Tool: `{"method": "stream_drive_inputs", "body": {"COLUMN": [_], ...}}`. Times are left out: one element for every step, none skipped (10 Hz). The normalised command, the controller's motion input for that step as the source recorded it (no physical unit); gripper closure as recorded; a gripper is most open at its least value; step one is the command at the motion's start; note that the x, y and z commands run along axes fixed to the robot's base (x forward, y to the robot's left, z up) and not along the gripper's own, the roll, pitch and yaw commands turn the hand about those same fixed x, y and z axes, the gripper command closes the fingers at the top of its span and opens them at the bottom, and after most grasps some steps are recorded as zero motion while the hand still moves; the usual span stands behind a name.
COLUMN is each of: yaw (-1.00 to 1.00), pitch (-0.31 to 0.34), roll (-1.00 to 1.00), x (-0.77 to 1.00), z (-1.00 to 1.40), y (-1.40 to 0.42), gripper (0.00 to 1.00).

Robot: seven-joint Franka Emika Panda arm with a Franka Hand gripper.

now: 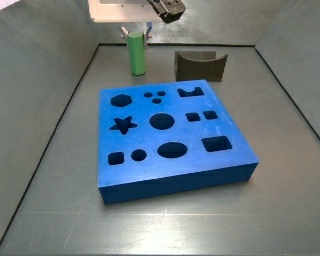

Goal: Pick up the hexagon object. Move to above the board. Insert the hexagon object.
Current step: Pick up the hexagon object, then move to above the board.

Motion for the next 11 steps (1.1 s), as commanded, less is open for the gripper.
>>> {"method": "stream_drive_inputs", "body": {"yaw": [0.00, 0.00, 0.00, 0.00, 0.26, 0.28, 0.25, 0.14, 0.10, 0.05, 0.04], "pitch": [0.000, 0.000, 0.000, 0.000, -0.040, -0.046, -0.049, -0.017, 0.008, 0.047, 0.041], "roll": [0.00, 0.00, 0.00, 0.00, -0.14, -0.14, -0.13, -0.09, -0.08, -0.05, -0.03], "x": [0.00, 0.00, 0.00, 0.00, -0.43, -0.42, -0.41, -0.37, -0.36, -0.34, -0.33], "z": [0.00, 0.00, 0.00, 0.00, 1.00, 1.00, 1.00, 1.00, 1.00, 1.00, 1.00], "y": [0.00, 0.00, 0.00, 0.00, -0.26, -0.25, -0.24, -0.22, -0.21, -0.20, -0.19], "gripper": [1.00, 1.00, 1.00, 1.00, 1.00, 1.00, 1.00, 1.00, 1.00, 1.00, 1.00]}}
